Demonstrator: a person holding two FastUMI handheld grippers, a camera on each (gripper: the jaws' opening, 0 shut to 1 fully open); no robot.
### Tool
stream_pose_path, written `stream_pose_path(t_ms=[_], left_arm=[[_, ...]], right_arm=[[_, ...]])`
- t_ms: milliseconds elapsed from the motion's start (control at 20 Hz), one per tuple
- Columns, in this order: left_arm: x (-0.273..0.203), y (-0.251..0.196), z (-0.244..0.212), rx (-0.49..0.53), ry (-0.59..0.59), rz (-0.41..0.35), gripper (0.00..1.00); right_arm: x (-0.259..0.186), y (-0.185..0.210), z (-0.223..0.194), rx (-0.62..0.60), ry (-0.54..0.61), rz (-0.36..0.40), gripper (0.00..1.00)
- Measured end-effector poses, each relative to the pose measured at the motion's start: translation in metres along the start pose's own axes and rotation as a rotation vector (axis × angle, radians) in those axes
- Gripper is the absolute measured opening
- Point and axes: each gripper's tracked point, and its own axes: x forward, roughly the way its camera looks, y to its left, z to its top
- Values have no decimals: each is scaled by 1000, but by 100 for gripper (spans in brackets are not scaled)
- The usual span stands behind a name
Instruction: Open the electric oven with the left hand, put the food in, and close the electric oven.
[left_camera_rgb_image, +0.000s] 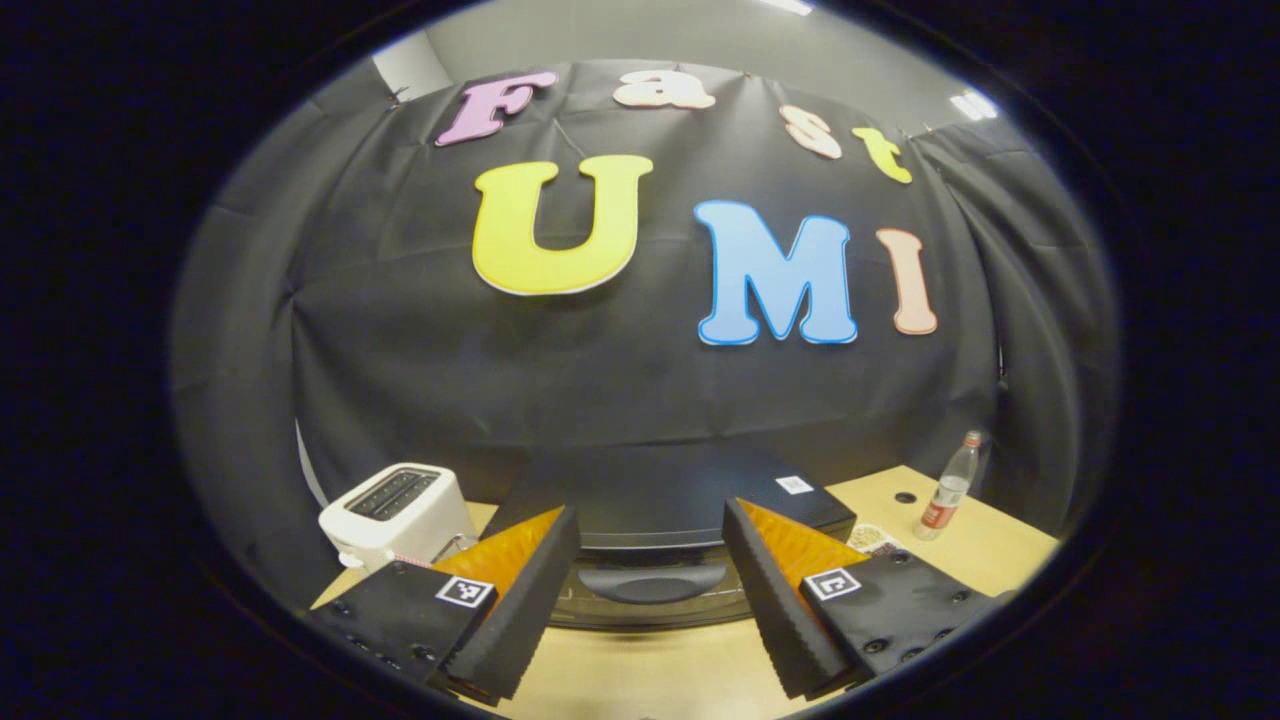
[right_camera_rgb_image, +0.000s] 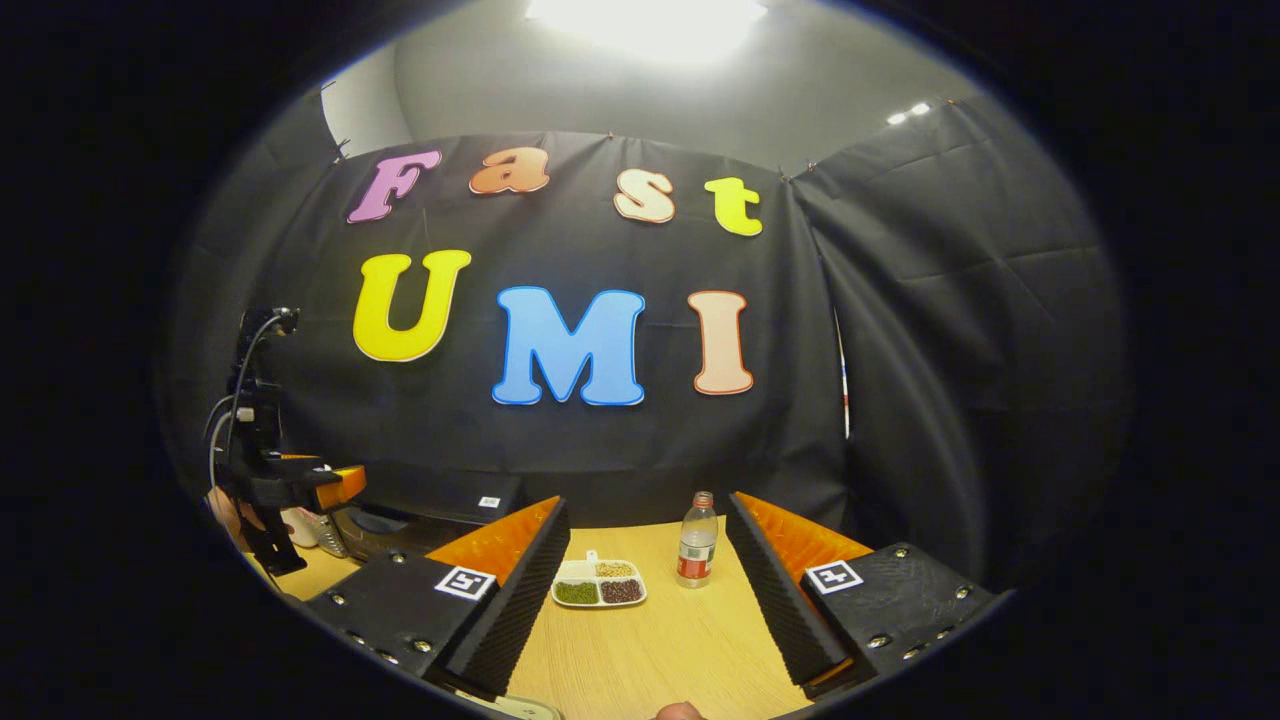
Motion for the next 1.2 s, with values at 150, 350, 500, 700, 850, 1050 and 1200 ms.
stream_pose_path(t_ms=[150, 350, 500, 700, 850, 1050, 1200], left_arm=[[22, 3, -25, -15, 45, 3, 100], [46, 4, -50, -14, 86, 9, 92], [58, 0, -59, -4, 93, 2, 97], [62, -2, -67, 20, 93, 25, 98], [58, -3, -69, 38, 87, 43, 92], [44, -4, -73, 37, 74, 52, 100], [29, -5, -80, 38, 78, 61, 100]], right_arm=[[-1, 0, -3, -22, 14, -22, 97], [-1, -4, -7, -28, 27, -51, 97], [-5, -12, -8, -29, 33, -75, 97], [-8, -20, -8, -37, 36, -94, 97], [-8, -23, -6, -40, 36, -93, 97], [-10, -25, -1, -40, 22, -80, 97], [-12, -27, 0, -40, 19, -70, 97]])
